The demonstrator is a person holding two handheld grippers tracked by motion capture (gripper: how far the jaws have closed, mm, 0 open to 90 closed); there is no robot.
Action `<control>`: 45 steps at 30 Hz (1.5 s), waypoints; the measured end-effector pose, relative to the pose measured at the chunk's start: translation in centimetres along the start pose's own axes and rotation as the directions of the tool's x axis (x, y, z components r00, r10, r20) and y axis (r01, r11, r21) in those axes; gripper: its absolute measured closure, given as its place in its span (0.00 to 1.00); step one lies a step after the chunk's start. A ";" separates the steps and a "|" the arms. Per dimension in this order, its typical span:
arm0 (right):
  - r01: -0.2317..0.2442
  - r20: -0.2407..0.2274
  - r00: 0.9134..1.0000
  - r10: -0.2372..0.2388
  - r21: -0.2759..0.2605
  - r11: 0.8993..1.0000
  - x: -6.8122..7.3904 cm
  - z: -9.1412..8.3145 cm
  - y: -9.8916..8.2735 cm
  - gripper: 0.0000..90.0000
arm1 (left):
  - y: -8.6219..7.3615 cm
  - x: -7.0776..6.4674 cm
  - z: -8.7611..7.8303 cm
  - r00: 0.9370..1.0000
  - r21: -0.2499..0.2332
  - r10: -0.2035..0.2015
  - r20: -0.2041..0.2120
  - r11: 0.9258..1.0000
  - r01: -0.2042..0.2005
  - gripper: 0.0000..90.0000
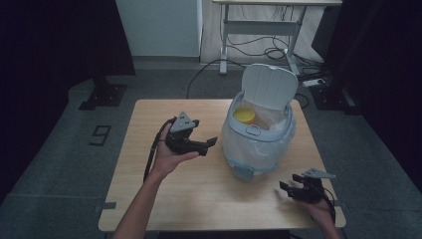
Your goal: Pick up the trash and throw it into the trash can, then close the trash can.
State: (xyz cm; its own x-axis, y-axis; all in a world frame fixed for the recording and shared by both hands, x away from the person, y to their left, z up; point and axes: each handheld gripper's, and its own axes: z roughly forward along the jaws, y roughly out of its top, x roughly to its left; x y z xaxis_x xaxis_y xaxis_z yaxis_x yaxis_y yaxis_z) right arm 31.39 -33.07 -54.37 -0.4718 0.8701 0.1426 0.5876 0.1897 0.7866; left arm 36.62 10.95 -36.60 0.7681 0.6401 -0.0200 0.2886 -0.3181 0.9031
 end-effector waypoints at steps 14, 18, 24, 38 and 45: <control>-0.003 0.001 1.000 0.003 0.000 1.000 0.2 0.0 -0.1 0.31 | -7.3 0.2 -0.1 0.998 0.090 -0.064 -0.020 0.994 0.065 0.16; -0.012 -0.008 1.000 0.012 -0.008 1.000 0.2 0.0 0.0 0.31 | -8.5 0.5 0.0 0.996 0.098 -0.084 -0.029 0.991 0.087 0.16; -0.009 -0.009 1.000 0.009 -0.017 1.000 0.4 -0.2 0.1 0.31 | -9.5 0.6 0.4 0.995 0.119 -0.092 -0.046 0.988 0.097 0.16; -0.052 -0.078 0.996 0.043 -0.114 0.992 1.1 -2.5 2.5 0.29 | -9.7 0.7 1.2 0.994 0.122 -0.108 -0.031 0.986 0.111 0.17; -0.073 -0.122 0.991 0.047 -0.215 0.974 1.9 -5.9 5.9 0.29 | -9.7 0.6 1.4 0.995 0.132 -0.094 -0.031 0.986 0.098 0.17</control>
State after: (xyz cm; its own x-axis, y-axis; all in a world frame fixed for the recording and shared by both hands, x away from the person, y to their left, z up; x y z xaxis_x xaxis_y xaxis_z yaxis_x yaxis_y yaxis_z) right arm 30.10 -32.95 -45.93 -0.5200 0.8162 0.2519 0.4654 0.0235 0.8848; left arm 35.09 13.50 -45.99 0.7193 0.6886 -0.0917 0.4350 -0.3435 0.8324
